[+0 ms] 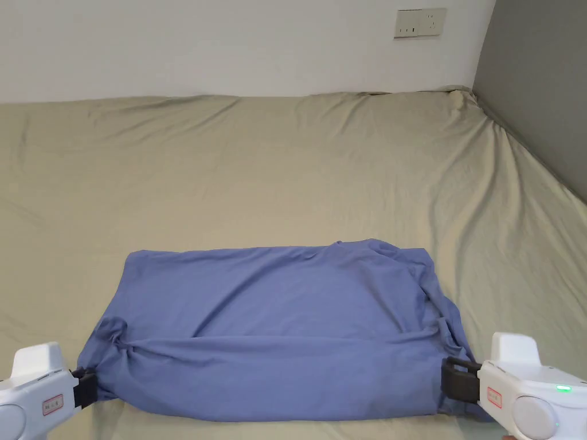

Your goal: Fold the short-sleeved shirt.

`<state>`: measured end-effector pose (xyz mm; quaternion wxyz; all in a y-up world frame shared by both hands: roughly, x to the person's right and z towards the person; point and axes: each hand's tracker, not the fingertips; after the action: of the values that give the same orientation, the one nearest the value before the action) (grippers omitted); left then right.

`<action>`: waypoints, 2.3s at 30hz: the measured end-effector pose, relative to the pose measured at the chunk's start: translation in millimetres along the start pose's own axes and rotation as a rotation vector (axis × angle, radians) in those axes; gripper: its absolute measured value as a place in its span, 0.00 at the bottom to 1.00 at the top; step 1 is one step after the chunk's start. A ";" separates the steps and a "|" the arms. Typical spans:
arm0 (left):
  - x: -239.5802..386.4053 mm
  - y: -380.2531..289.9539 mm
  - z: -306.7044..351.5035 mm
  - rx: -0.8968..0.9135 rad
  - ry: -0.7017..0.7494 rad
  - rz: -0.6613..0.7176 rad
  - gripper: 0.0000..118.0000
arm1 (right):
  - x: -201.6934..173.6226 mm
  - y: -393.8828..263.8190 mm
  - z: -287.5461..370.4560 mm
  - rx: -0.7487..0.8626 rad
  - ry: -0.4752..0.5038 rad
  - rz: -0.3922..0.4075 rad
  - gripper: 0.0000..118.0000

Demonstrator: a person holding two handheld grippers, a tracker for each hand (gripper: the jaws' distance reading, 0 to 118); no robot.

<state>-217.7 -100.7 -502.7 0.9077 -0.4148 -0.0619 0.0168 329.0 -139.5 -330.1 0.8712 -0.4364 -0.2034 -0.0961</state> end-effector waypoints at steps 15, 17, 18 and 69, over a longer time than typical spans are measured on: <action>-11.8 -11.2 35.5 0.027 -0.022 0.104 0.05 | 16.2 -9.3 39.7 0.060 0.180 -0.116 0.10; -18.7 -17.6 49.7 0.036 -0.032 0.115 0.05 | 17.1 -11.2 58.8 0.077 0.186 -0.109 0.10; -16.0 -23.3 64.2 0.039 -0.031 0.116 0.05 | 19.9 -14.0 65.7 0.081 0.174 -0.090 0.10; 89.7 -19.4 183.8 0.577 -0.058 -0.043 0.00 | -76.3 -3.5 232.3 0.739 0.083 0.188 0.02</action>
<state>-152.3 31.9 -360.1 0.9861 -0.1374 -0.0893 0.0263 196.4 43.3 -236.4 0.9822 -0.1056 -0.1481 0.0465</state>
